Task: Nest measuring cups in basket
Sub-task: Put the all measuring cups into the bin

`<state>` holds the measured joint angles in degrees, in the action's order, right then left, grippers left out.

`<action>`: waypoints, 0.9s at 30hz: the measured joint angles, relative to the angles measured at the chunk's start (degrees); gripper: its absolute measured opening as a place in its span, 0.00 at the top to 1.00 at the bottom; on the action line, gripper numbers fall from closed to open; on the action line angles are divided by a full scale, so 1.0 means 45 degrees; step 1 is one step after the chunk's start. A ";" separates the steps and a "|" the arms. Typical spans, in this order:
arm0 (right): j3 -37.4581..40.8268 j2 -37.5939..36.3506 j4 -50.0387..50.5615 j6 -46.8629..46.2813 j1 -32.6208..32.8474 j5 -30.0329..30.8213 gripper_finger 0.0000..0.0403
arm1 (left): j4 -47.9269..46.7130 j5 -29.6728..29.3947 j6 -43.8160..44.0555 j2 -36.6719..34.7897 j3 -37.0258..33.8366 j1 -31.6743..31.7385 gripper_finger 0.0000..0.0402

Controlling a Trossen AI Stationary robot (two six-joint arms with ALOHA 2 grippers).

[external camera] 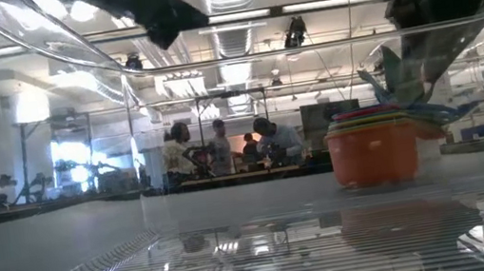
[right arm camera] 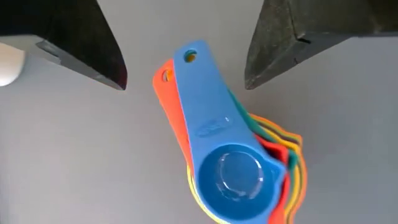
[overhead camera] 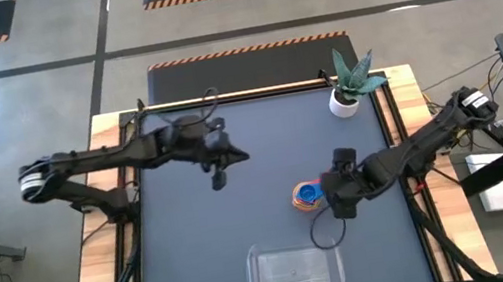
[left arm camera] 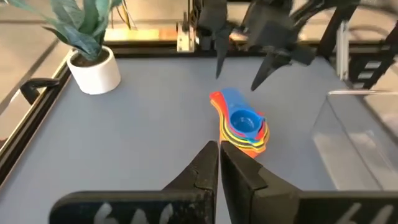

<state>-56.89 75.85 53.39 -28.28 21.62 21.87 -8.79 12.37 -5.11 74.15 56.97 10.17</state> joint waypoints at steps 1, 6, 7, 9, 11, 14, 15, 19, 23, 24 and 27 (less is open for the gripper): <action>-0.0002 0.0000 -0.0050 0.0151 -0.0258 -0.0326 0.20 | 0.0377 -0.0002 0.0141 -0.0340 -0.0475 0.0000 1.00; -0.0002 0.0005 -0.0361 0.1281 -0.1470 -0.1632 0.13 | 0.2083 0.0018 0.0375 -0.1846 -0.2578 -0.0083 1.00; -0.0002 0.0005 -0.0544 0.1604 -0.1676 -0.1924 0.12 | 0.2454 0.0026 0.0411 -0.2140 -0.2938 -0.0087 1.00; -0.0002 0.0005 -0.0860 0.2222 -0.2063 -0.2501 0.11 | 0.3233 0.0028 0.0564 -0.2679 -0.3579 -0.0087 1.00; -0.0007 0.0005 -0.1177 0.2886 -0.2351 -0.2997 0.11 | 0.3680 0.0028 0.0594 -0.3117 -0.4143 -0.0087 1.00; -0.0012 0.0005 -0.1194 0.3927 -0.2672 -0.3507 0.11 | 0.3817 0.0028 0.0584 -0.3593 -0.4580 -0.0074 1.00; -0.0012 0.0005 -0.1201 0.4259 -0.2765 -0.3629 0.11 | 0.3841 0.0028 0.0581 -0.3754 -0.4641 -0.0063 1.00; -0.0012 0.0026 -0.1265 0.5146 -0.2996 -0.3752 0.11 | 0.3835 0.0032 0.0497 -0.4033 -0.4767 -0.0063 1.00; -0.0012 0.0222 -0.1285 0.5381 -0.3123 -0.4027 0.11 | 0.3849 0.0032 0.0435 -0.3965 -0.4750 -0.0063 1.00; -0.0012 0.0280 -0.1281 0.5450 -0.3126 -0.4170 0.11 | 0.3842 0.0032 0.0351 -0.3903 -0.4742 -0.0063 1.00; -0.0012 0.0580 -0.1291 0.5653 -0.3126 -0.4245 0.11 | 0.3795 0.0032 0.0249 -0.3704 -0.4698 -0.0063 1.00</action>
<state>-56.95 78.47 47.58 -2.84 7.55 2.76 8.28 12.51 -3.99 57.49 35.83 9.89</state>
